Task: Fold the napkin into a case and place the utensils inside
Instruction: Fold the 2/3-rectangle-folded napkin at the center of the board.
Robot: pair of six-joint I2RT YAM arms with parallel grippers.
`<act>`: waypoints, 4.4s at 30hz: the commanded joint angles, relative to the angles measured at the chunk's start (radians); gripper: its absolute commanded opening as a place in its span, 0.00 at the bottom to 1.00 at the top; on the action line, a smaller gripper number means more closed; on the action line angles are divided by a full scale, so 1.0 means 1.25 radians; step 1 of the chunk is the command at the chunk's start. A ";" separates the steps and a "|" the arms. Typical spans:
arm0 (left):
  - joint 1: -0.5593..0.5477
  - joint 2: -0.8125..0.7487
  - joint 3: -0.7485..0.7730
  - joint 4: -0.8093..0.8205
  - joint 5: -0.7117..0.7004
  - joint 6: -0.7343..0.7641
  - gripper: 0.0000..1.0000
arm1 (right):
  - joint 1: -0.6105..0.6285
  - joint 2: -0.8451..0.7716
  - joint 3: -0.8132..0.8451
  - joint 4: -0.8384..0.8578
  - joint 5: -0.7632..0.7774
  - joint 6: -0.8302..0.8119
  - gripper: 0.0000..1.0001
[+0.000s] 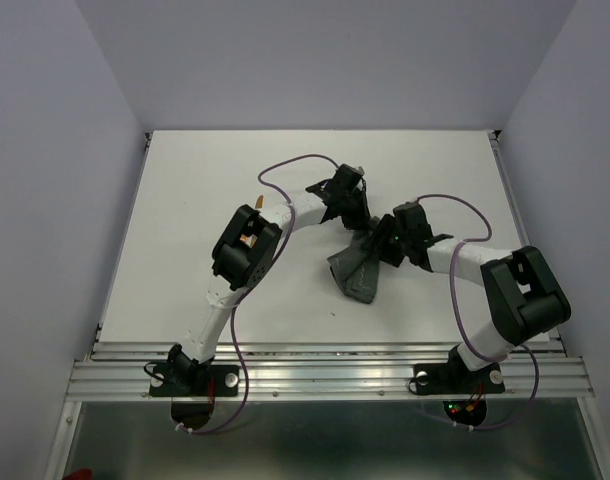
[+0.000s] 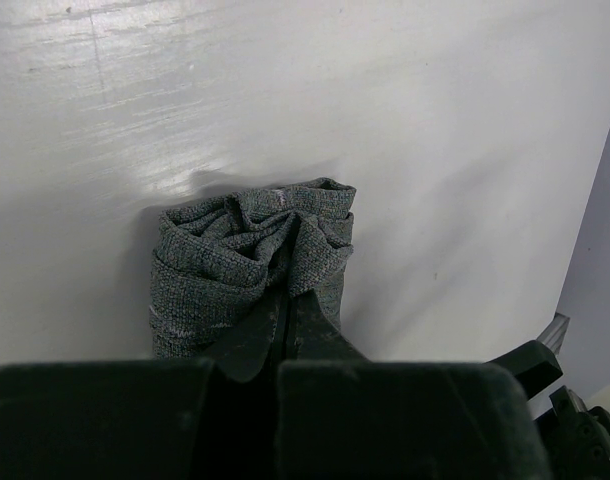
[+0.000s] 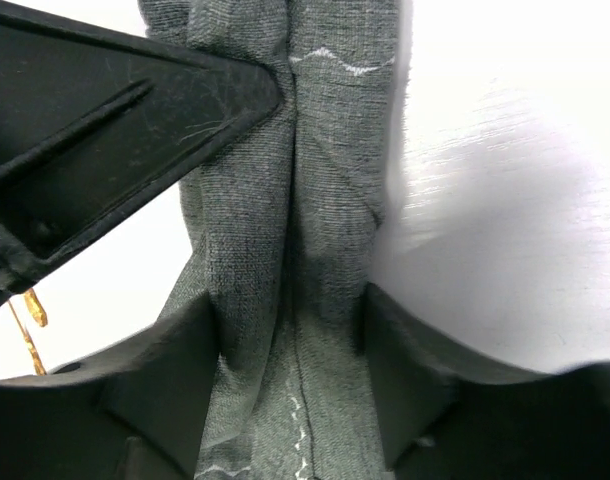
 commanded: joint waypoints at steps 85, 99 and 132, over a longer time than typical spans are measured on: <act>0.034 -0.361 -0.517 0.278 0.210 0.076 0.00 | 0.001 0.015 -0.104 0.059 0.031 0.130 0.26; 0.065 -0.432 -0.509 0.227 0.142 0.122 0.00 | 0.001 -0.004 -0.101 0.083 0.007 0.154 0.38; 0.062 -0.404 -0.646 0.326 0.202 0.070 0.00 | 0.001 0.040 -0.084 0.094 -0.010 0.155 0.46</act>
